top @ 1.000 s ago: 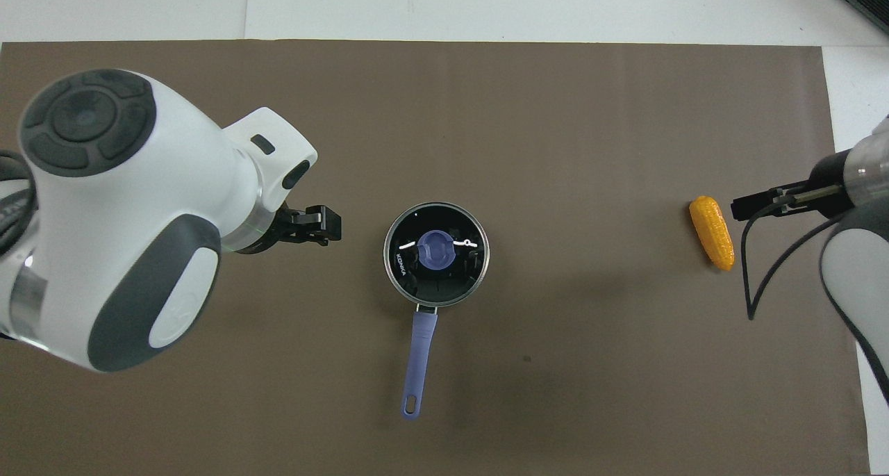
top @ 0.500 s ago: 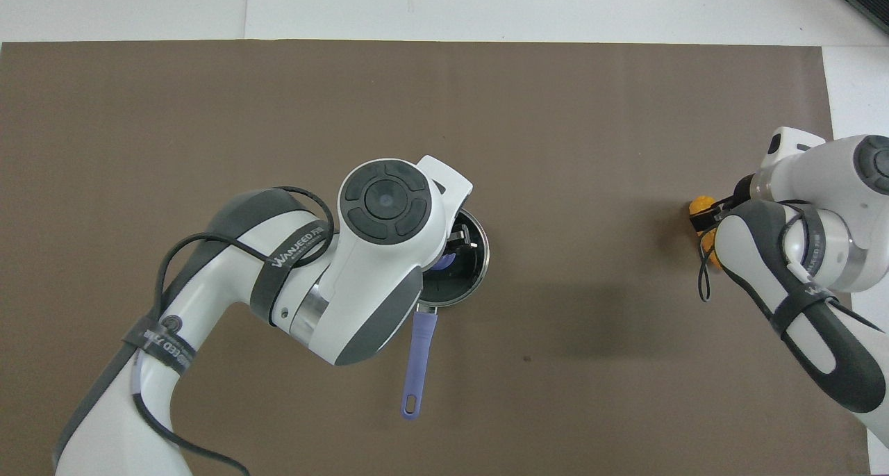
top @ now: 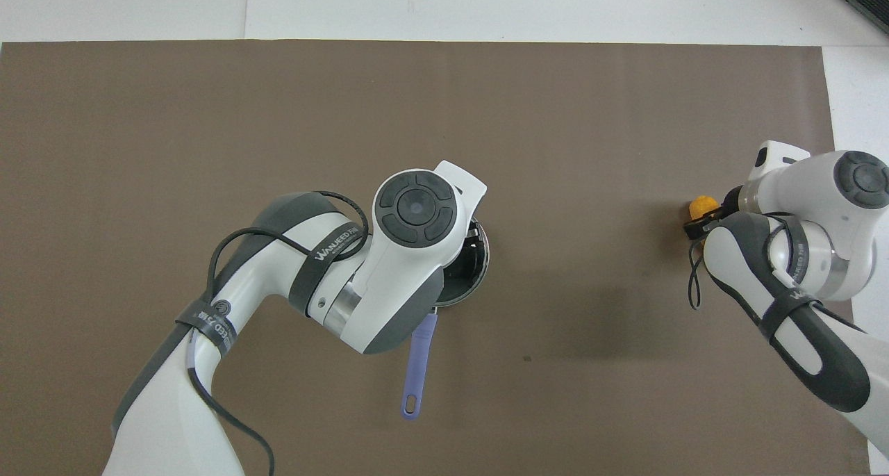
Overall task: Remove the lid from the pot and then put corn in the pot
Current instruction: 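Close the right gripper on the yellow corn cob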
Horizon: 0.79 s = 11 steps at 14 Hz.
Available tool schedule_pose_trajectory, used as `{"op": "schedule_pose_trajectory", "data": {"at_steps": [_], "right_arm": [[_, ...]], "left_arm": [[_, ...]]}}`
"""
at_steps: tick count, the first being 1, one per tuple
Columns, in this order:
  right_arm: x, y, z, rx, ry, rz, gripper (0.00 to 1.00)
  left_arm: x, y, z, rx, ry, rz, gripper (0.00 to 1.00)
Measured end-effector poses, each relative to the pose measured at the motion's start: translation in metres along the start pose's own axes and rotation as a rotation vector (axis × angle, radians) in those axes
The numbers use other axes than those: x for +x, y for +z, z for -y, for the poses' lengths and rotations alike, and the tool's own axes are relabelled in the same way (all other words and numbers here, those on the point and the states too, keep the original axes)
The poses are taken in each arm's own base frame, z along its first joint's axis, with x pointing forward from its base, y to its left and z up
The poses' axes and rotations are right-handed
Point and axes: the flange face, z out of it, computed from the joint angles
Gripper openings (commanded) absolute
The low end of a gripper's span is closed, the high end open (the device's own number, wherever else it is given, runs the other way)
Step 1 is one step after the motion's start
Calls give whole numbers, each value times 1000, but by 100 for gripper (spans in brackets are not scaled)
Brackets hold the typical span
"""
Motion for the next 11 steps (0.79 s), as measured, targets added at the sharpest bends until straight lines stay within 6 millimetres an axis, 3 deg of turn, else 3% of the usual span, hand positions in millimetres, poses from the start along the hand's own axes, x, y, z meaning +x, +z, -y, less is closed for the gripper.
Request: {"op": "schedule_pose_trajectory", "data": {"at_steps": [4, 7, 8, 11], "right_arm": [[0, 0, -1, -1, 3, -1, 0], [4, -6, -1, -2, 23, -16, 0], [7, -13, -3, -4, 33, -32, 0], [13, -48, -7, -8, 80, -87, 0]], "left_arm": [[-3, 11, -8, 4, 5, -12, 100], [-3, 10, -8, 3, 4, -15, 9], [-2, 10, -8, 4, 4, -15, 0], [-1, 10, -6, 9, 2, -16, 0]]}}
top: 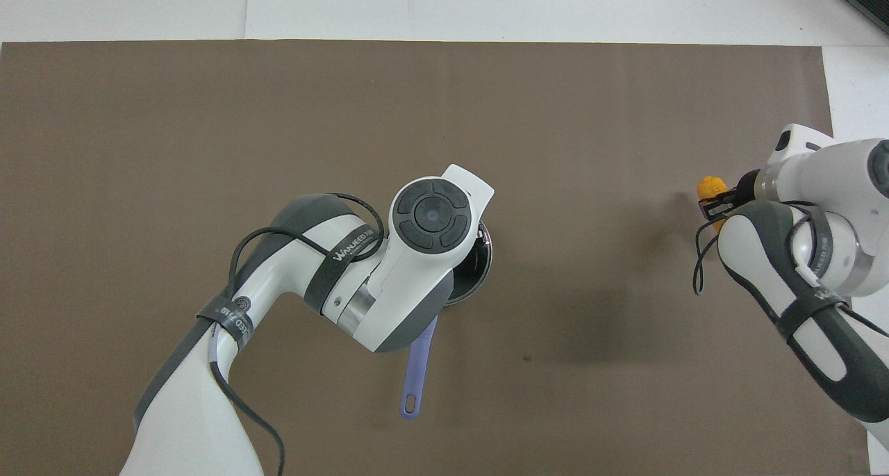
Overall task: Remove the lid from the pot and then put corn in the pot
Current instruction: 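Close the right gripper on the yellow corn cob, then lift the lid off with the left gripper while the right gripper lifts corn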
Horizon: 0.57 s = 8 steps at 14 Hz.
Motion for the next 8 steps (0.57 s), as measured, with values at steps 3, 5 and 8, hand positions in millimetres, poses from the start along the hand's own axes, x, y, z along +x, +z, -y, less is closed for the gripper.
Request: {"op": "schedule_pose_trajectory", "data": {"at_steps": [3, 5, 8], "right_arm": [[15, -39, 13, -3, 59, -36, 0], [26, -62, 32, 7, 99, -41, 0], [36, -106, 63, 29, 154, -36, 0]], "left_arm": [[5, -10, 1, 1, -7, -3, 0], [11, -26, 3, 8, -17, -1, 0], [25, -55, 12, 13, -27, -11, 0]]}}
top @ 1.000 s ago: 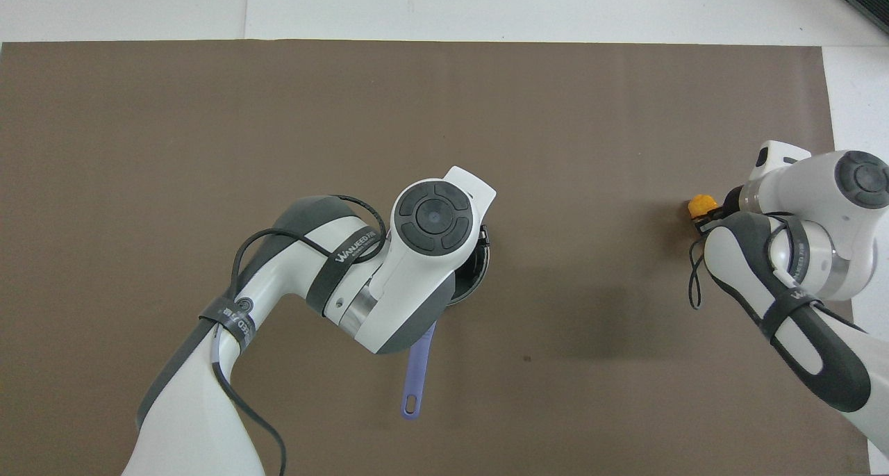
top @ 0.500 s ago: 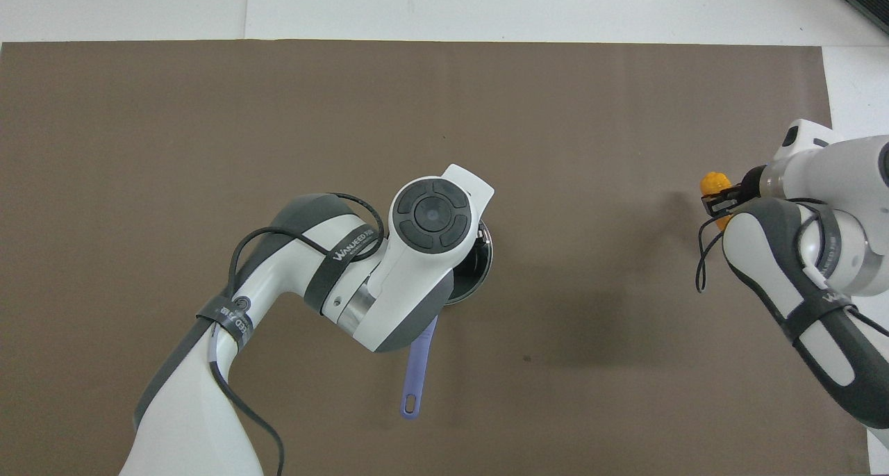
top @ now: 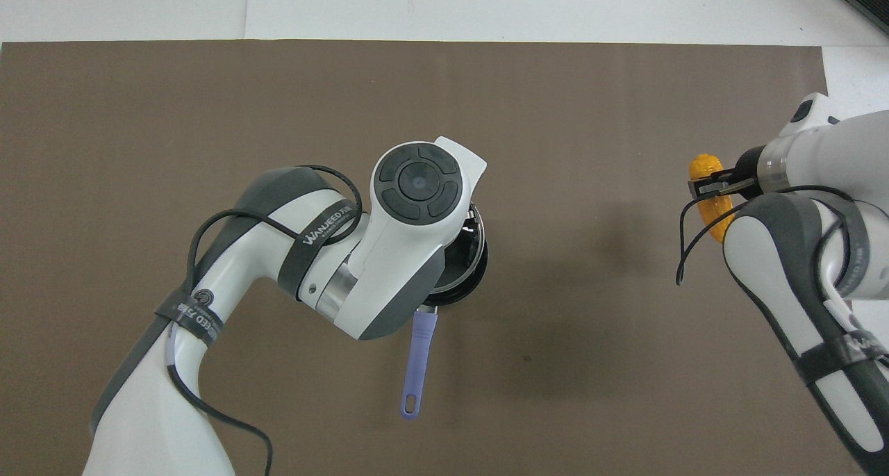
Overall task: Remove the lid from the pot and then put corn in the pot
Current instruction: 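Lift the lid off with the left gripper while the right gripper lifts corn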
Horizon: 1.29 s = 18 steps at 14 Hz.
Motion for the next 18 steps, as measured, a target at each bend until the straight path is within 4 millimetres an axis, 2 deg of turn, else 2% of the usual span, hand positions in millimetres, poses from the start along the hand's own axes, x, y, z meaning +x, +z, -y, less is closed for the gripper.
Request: {"op": "schedule_pose_trajectory", "data": {"at_steps": [4, 5, 7, 10, 15, 18], "right_arm": [[3, -69, 31, 28, 52, 45, 0], [5, -81, 40, 32, 69, 56, 0], [10, -91, 67, 36, 106, 66, 0], [16, -86, 119, 41, 145, 79, 0], [28, -60, 240, 27, 205, 116, 0], [43, -45, 300, 24, 198, 122, 0]], "left_arm": [[35, -18, 45, 15, 71, 8, 0], [42, -20, 55, 20, 93, 14, 0], [57, -21, 80, 30, 140, 26, 0], [76, -18, 118, 37, 183, 39, 0], [114, -1, 194, 42, 279, 64, 0], [129, 13, 242, 32, 336, 49, 0]]}}
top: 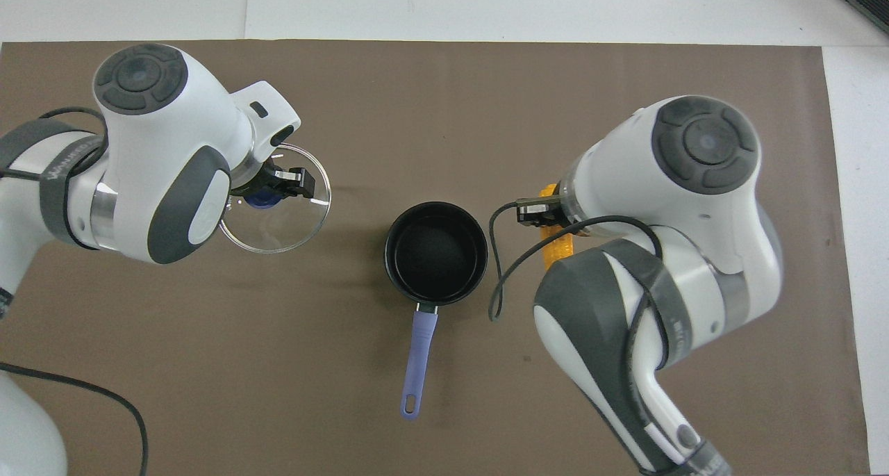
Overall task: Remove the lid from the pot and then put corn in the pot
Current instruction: 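Lift the lid off with the left gripper while the right gripper lifts corn, then set the lid down with the left gripper while the right gripper carries corn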
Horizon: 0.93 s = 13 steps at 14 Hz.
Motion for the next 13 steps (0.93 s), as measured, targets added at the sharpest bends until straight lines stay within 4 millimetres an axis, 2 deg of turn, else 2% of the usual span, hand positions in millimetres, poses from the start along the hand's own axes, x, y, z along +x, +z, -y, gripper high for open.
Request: {"op": "schedule_pose_trajectory", "data": {"at_steps": [5, 7, 10, 13], "right_arm": [[3, 52, 82, -10, -62, 40, 0], [-3, 78, 108, -21, -94, 47, 0], [-7, 106, 118, -42, -125, 46, 0], [-10, 127, 114, -48, -151, 53, 0]], "left_arm": [[-8, 26, 57, 0, 93, -68, 0], [-7, 41, 90, 6, 124, -90, 0], [-2, 64, 125, 15, 152, -109, 0], [3, 79, 128, 18, 158, -124, 0]]}}
